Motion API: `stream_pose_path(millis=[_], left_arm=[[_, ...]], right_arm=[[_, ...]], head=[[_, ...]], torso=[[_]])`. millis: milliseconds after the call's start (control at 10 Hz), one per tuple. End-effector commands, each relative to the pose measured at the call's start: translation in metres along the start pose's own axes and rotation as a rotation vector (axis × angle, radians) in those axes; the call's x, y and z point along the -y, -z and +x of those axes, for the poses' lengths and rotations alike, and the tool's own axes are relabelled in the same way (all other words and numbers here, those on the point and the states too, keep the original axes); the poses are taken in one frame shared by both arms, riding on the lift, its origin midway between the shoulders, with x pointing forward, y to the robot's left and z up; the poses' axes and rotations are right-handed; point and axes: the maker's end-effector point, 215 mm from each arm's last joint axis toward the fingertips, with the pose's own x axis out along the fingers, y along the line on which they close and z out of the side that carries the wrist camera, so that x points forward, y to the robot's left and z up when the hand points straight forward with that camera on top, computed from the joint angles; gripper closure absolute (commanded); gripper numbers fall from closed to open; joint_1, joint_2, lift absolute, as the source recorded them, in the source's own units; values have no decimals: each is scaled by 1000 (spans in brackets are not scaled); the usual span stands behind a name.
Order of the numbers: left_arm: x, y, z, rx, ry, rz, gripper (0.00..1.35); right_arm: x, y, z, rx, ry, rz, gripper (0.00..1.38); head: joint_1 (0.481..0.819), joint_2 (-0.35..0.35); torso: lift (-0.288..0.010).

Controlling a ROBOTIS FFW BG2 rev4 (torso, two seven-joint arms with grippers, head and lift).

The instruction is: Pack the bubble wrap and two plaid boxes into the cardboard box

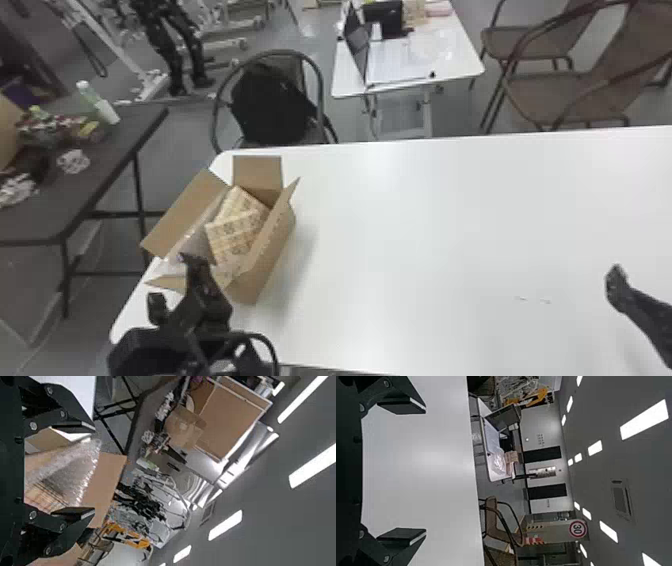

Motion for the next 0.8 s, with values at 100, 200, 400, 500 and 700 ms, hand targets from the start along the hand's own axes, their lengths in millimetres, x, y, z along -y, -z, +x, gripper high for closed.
stream_pose_path(millis=[100, 200, 400, 500, 700], left_arm=[[61, -35, 3, 61, 231, 167, 140], [88, -30, -11, 35, 350, 227, 139], [124, -2, -53, -67, 596, 324, 96], [120, 28, -81, -170, 665, 352, 93], [87, 55, -119, -293, 692, 416, 94]], right_arm=[[-3, -3, 1, -15, -3, -35, 202], [-4, -6, -1, -14, -5, -50, 202], [-9, -7, -12, -31, -13, -69, 202], [-17, -8, -19, -44, -30, -93, 202], [-34, -4, -38, -70, -64, -114, 202]], head=[[695, 276], [695, 266], [695, 190], [695, 150], [695, 118]], torso=[[-103], [-103], [-103], [-103], [-103]])
